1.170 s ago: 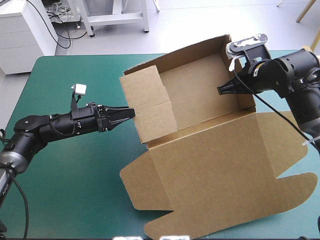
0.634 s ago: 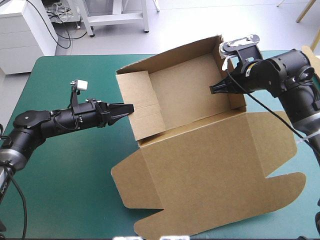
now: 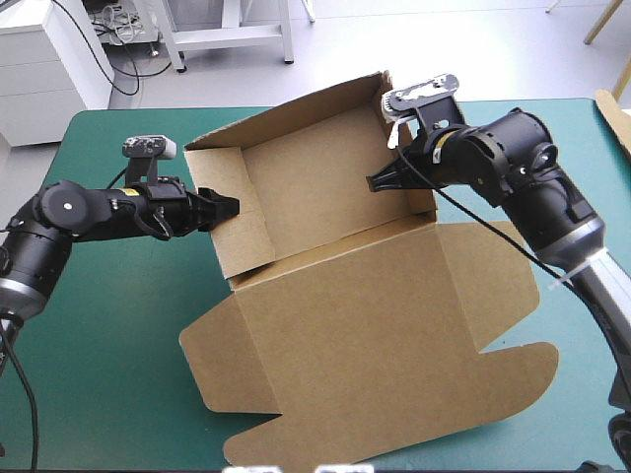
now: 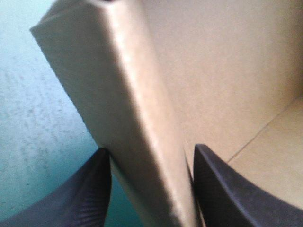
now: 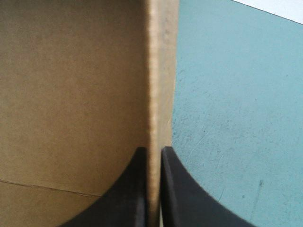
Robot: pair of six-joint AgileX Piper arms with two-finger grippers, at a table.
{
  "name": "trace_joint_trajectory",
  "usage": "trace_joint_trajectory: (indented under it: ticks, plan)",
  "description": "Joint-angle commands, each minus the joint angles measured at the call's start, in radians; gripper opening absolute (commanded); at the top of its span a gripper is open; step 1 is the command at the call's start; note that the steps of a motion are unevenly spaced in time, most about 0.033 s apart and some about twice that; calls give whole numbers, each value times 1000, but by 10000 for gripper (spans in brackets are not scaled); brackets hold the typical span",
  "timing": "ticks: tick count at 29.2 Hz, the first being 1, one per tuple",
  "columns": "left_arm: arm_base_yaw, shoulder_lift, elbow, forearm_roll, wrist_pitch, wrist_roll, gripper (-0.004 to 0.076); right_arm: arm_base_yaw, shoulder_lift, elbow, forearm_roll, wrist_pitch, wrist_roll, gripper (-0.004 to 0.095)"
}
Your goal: Fold the box
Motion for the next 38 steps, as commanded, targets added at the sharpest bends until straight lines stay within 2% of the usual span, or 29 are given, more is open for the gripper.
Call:
trace_joint_trajectory:
  ticks: [1,5,8,10,12,18,23,29,38]
  plan:
    - [-125,-26,-38,224,-119,-214,323,34,3,-33,53,-69,30,-17]
    - [-213,1,-38,477,-127,-426,293,34,36,-33,42,-41,72,-17]
    - [-238,34,-38,548,-122,-501,245,34,49,-33,25,-21,82,-17]
    - [-240,59,-40,548,-126,-503,139,34,55,-33,23,-21,82,-17]
    - [-240,88,-49,543,-117,-499,-6,34,66,-33,11,-21,85,-18]
    - [-240,172,-139,545,-49,-508,-8,27,114,-33,-22,42,85,-20]
    - [-240,262,-249,548,15,-501,-8,-30,174,-33,-2,84,73,-22]
    - [-240,375,-351,560,71,-501,-8,-123,241,-33,109,82,4,-21]
    - [-240,528,-377,588,105,-500,-8,-171,374,-33,119,65,-37,-21]
